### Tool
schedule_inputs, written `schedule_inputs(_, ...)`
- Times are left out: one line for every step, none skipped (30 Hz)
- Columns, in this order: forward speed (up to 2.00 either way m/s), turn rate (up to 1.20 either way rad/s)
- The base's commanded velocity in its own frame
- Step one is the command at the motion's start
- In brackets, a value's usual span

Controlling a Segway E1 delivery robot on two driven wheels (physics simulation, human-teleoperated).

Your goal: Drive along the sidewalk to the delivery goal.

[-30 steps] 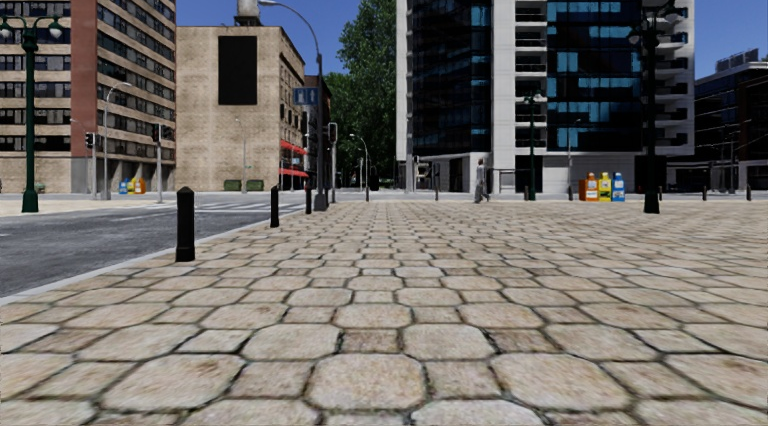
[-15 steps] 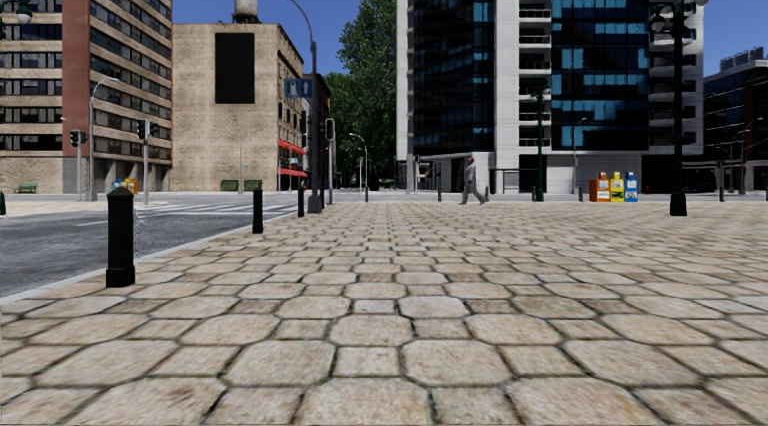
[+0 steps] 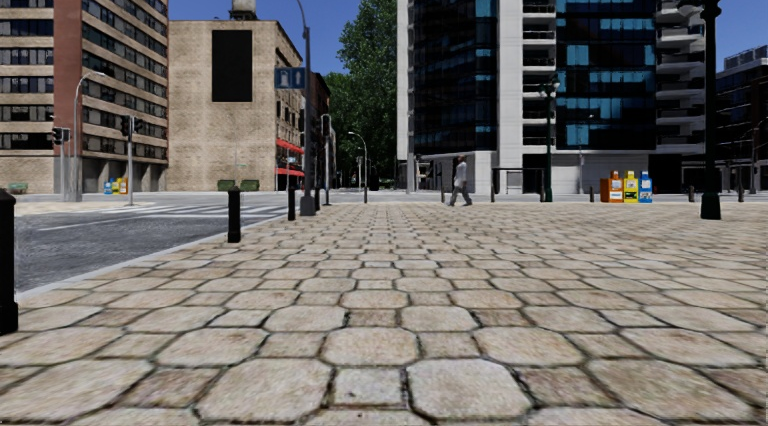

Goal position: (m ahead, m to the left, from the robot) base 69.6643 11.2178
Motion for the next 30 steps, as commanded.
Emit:
schedule_inputs(2.0,0.0)
schedule_inputs(2.0,0.0)
schedule_inputs(2.0,0.0)
schedule_inputs(2.0,0.0)
schedule_inputs(2.0,0.0)
schedule_inputs(2.0,0.0)
schedule_inputs(2.0,0.0)
schedule_inputs(2.0,0.0)
schedule_inputs(2.0,0.0)
schedule_inputs(2.0,0.0)
schedule_inputs(2.0,0.0)
schedule_inputs(2.0,0.0)
schedule_inputs(2.0,0.0)
schedule_inputs(2.0,0.0)
schedule_inputs(2.0,0.0)
schedule_inputs(2.0,0.0)
schedule_inputs(2.0,0.0)
schedule_inputs(2.0,0.0)
schedule_inputs(2.0,0.0)
schedule_inputs(2.0,0.0)
schedule_inputs(2.0,0.0)
schedule_inputs(2.0,0.0)
schedule_inputs(2.0,0.0)
schedule_inputs(2.0,0.0)
schedule_inputs(2.0,0.0)
schedule_inputs(2.0,0.0)
schedule_inputs(2.0,0.0)
schedule_inputs(2.0,0.0)
schedule_inputs(2.0,0.0)
schedule_inputs(2.0,0.0)
